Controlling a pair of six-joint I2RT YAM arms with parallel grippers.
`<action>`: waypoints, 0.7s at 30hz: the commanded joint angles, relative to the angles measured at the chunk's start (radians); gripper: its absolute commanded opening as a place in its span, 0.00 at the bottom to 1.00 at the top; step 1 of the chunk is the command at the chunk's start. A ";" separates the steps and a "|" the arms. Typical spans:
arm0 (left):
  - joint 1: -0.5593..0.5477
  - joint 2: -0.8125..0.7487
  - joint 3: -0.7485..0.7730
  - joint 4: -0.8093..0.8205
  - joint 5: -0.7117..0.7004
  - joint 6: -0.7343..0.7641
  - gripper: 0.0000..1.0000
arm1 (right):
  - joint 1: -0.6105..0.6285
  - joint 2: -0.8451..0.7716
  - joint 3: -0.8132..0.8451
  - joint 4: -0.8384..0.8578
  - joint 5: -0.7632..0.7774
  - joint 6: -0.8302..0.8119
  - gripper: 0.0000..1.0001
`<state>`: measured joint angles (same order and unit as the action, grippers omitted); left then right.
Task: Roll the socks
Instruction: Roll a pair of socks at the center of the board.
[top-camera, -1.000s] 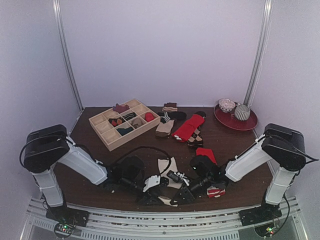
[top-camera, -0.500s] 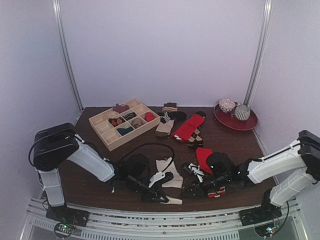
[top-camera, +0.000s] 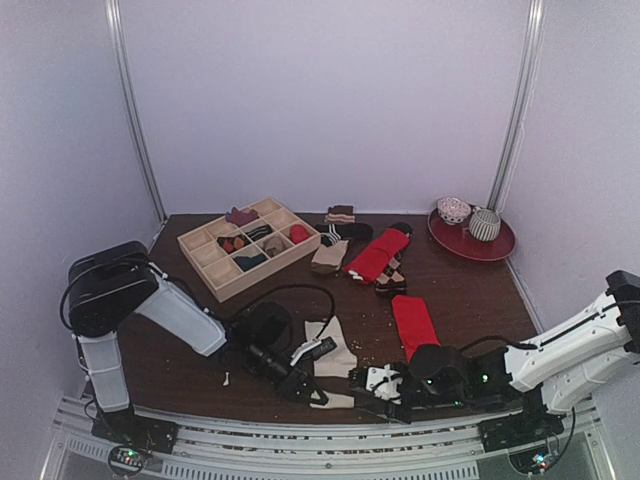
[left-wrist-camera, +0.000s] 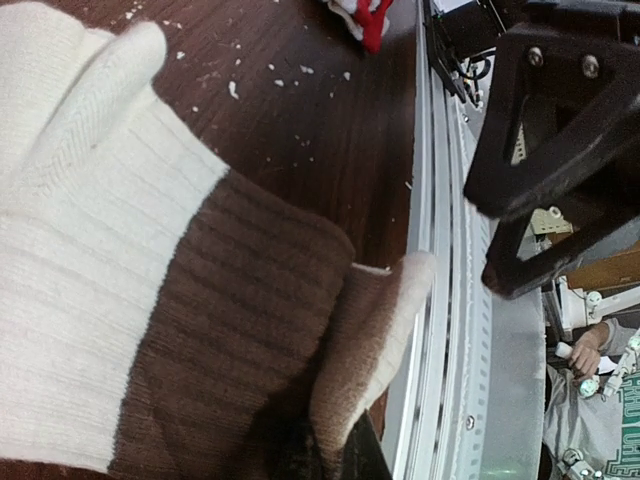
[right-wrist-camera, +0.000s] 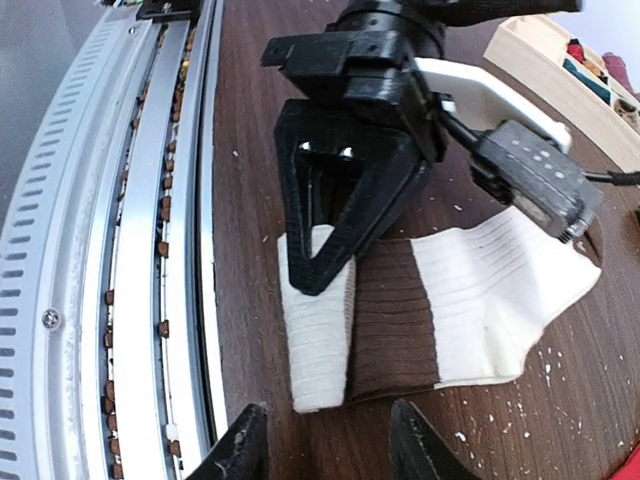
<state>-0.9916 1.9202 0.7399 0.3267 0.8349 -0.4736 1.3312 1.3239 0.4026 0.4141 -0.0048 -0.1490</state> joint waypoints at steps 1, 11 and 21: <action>0.008 0.058 -0.042 -0.194 -0.075 -0.049 0.00 | 0.044 0.093 0.065 0.007 0.077 -0.109 0.42; 0.008 0.060 -0.047 -0.191 -0.076 -0.045 0.00 | 0.060 0.261 0.145 0.028 0.065 -0.157 0.43; 0.008 0.055 -0.061 -0.167 -0.047 -0.030 0.00 | 0.051 0.380 0.193 -0.031 0.181 -0.086 0.19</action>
<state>-0.9890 1.9205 0.7361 0.3241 0.8459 -0.5068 1.3853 1.6619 0.5751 0.4374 0.1261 -0.2802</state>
